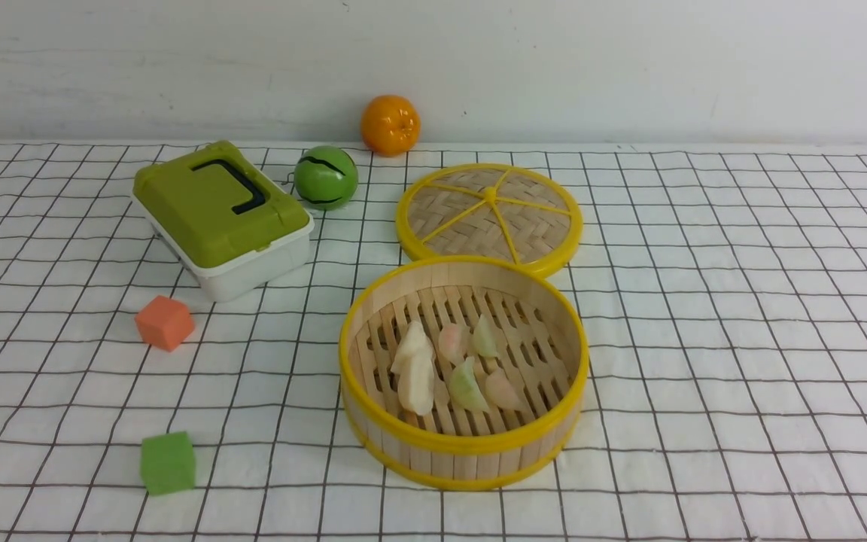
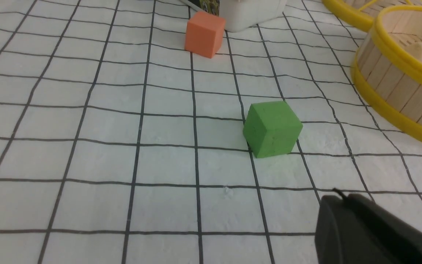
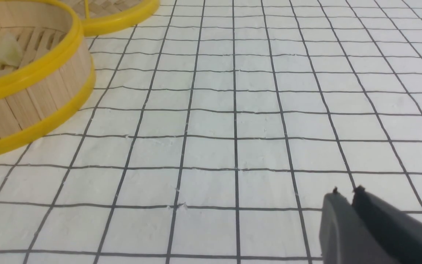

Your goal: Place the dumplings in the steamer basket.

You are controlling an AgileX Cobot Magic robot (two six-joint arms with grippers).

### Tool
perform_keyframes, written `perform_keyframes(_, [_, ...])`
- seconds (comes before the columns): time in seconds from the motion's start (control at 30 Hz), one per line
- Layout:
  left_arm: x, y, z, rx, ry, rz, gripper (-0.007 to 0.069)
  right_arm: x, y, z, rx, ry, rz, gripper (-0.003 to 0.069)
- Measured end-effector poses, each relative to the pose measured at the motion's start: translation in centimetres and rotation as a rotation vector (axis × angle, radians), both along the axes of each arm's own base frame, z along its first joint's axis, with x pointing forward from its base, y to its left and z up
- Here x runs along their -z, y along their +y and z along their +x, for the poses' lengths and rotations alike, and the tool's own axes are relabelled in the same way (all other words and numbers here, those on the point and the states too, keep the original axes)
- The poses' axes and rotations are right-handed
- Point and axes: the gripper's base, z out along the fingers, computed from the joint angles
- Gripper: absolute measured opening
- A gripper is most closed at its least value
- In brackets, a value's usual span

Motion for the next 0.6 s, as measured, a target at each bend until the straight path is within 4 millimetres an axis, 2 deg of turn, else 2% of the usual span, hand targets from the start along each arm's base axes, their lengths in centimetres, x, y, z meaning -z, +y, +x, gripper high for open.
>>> perform_keyframes(0.6, [0.01,0.00,0.00,0.000,0.001,0.000,-0.0013,0.00,0.00,0.00,0.000,0.000,0.001,0.0083])
